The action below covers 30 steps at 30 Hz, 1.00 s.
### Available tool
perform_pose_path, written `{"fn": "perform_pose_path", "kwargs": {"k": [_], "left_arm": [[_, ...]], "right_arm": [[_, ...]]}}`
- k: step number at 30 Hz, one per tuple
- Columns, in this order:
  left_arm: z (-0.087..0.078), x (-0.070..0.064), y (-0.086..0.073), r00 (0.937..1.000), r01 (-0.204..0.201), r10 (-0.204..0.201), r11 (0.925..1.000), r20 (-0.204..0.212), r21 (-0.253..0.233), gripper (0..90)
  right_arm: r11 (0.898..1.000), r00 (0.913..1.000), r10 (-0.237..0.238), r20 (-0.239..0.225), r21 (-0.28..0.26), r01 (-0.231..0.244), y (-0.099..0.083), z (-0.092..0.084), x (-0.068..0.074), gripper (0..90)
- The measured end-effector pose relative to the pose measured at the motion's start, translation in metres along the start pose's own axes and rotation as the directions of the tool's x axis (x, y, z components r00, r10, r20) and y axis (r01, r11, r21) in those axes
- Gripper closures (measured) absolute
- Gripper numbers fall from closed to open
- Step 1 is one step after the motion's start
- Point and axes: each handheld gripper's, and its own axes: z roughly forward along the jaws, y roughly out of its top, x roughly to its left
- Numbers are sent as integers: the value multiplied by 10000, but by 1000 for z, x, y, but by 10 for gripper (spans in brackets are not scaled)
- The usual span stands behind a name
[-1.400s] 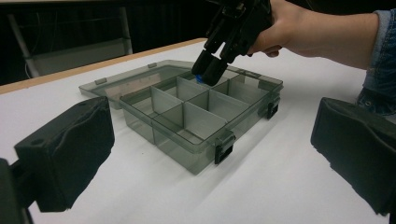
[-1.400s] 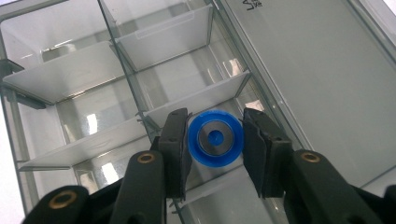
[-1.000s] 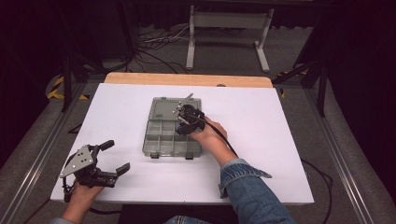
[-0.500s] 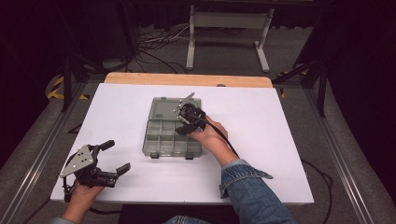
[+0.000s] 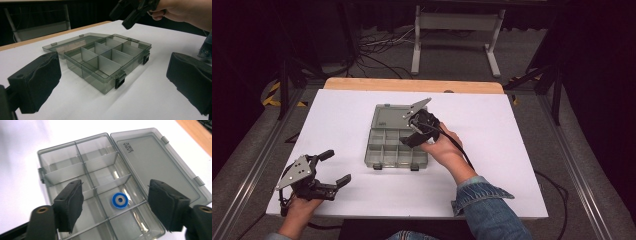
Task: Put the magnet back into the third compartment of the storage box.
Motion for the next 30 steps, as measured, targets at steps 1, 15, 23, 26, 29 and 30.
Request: {"fn": "perform_pose_path", "kwargs": {"k": [1, 15, 23, 26, 29, 30], "left_arm": [[0, 1, 0, 10000, -33, 33, 10000, 22, 61, 3], [0, 1, 0, 10000, 6, -6, 10000, -72, -10, 3], [-1, 1, 0, 9999, -65, 65, 10000, -99, -48, 3], [-2, 1, 0, 9999, -64, 64, 10000, -96, -17, 3], [-2, 1, 0, 10000, 22, -23, 10000, -82, -31, 3], [-1, 1, 0, 10000, 24, -24, 10000, -82, -26, 3]], "right_arm": [[10000, 10000, -6, -12, -70, 6, -1, -3, 1, 248], [9892, 9987, 370, -354, -1406, -416, -22, -50, 6, 133], [9783, 9974, 656, -288, -1950, -699, -42, -71, 8, 71], [9742, 9974, 680, -236, -2142, -715, -49, -77, 9, 44], [9674, 9978, 646, -146, -2445, -662, -59, -87, 10, 21], [9660, 9978, 649, -105, -2500, -654, -61, -89, 11, 18]]}}
